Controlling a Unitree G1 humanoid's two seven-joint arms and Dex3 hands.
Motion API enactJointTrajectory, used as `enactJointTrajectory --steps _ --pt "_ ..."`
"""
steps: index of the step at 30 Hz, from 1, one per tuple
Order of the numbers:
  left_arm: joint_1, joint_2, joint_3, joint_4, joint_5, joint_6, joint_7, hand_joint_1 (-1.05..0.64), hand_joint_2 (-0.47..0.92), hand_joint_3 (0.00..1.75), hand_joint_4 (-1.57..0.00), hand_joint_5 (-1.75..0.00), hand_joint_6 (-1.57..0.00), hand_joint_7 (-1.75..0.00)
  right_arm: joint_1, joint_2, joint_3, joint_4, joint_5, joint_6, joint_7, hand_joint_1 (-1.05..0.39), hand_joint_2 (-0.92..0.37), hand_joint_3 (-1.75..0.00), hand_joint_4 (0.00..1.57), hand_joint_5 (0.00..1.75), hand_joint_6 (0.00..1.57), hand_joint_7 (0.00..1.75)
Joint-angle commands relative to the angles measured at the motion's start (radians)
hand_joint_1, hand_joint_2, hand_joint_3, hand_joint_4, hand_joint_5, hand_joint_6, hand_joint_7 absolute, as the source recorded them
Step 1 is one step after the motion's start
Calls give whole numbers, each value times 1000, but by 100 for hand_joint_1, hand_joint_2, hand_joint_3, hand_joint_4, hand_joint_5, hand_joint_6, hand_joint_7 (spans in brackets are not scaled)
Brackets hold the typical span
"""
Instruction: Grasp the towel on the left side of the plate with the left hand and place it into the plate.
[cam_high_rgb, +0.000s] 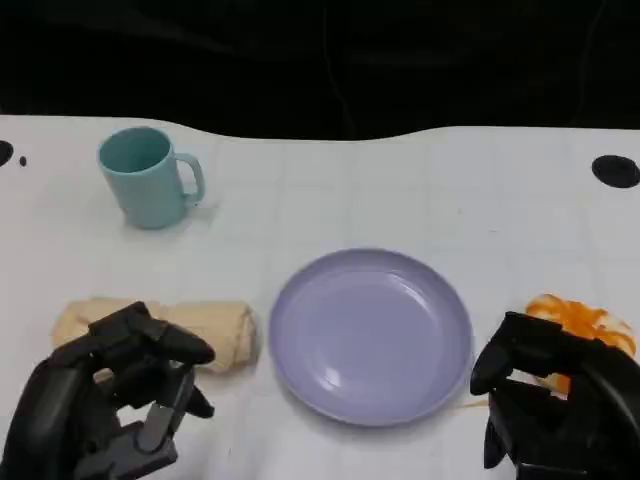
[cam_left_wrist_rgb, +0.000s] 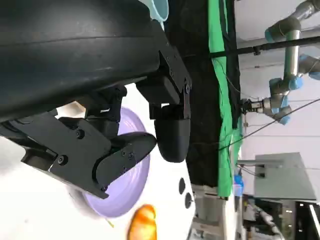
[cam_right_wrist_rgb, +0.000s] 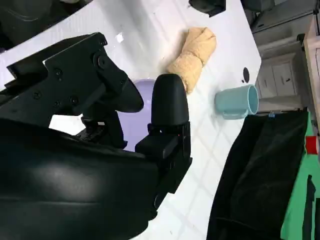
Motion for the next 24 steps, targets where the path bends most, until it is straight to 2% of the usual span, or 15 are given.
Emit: enactJointTrajectory --steps 1,4,7,11,16,20,24 --pt "-4 89 17 -59 143 16 25 -29 91 26 -58 -76 -72 -16 12 -2 -2 -33 16 16 1 -6 -55 -129 74 175 58 166" --pt "-30 147 24 -98 226 63 23 -35 92 17 -50 -57 -58 -3 13 -5 -6 -37 19 17 5 -6 -55 -129 74 175 58 166" --pt "-80 250 22 -140 342 126 -8 -44 92 11 -39 -46 -43 0 13 -6 -20 -38 31 24 8 -5 -55 -130 74 175 58 166" --pt "-145 363 -11 -162 524 166 -30 -51 92 6 -33 -39 -35 0 14 -8 -32 -42 43 32 6 -4 -56 -130 74 175 58 166" --pt "-282 479 -130 -108 842 200 -62 -63 92 9 -27 -32 -30 0 14 -11 -35 -52 45 47 4 -4 -56 -129 73 175 58 165" --pt "-362 502 -213 -52 995 216 -107 -67 92 9 -24 -29 -22 0 20 -10 -21 -56 33 42 0 -4 -56 -129 73 175 58 165" --pt "-431 496 -280 -4 1085 242 -187 -69 92 7 -22 -26 -22 -1 25 -3 -14 -64 35 50 -9 -4 -56 -129 73 175 58 165"
